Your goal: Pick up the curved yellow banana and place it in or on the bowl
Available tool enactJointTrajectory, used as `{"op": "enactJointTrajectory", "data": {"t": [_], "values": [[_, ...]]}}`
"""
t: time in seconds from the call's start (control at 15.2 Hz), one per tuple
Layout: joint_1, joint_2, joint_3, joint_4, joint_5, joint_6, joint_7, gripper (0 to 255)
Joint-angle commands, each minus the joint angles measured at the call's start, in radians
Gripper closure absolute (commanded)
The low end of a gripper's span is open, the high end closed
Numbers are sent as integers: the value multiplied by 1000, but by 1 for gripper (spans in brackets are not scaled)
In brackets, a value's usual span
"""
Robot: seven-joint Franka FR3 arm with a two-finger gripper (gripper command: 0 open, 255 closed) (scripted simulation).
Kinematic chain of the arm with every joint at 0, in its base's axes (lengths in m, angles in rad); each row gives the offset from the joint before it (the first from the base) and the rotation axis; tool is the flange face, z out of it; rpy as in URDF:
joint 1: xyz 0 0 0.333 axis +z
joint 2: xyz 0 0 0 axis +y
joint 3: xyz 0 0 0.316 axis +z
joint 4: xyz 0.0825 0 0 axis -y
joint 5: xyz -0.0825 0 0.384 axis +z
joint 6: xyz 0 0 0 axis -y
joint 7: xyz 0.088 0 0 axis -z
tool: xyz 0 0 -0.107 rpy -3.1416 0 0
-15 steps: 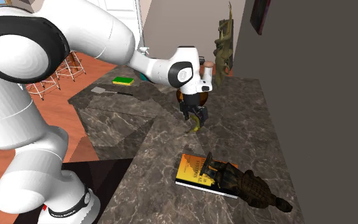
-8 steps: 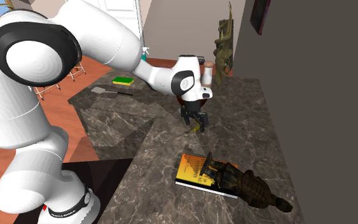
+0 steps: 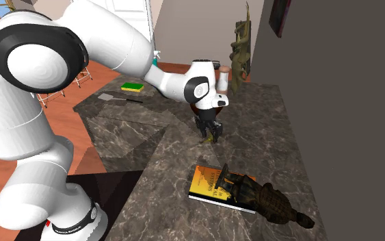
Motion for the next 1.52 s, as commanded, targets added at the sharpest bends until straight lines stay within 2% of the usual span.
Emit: {"op": "enactJointTrajectory", "data": {"t": [0.0,0.53,1.45], "values": [[0,0,0,0,0,0,0,255],[0,0,0,0,0,0,0,255],[-6,-100,11,80,81,-163,-77,255]]}}
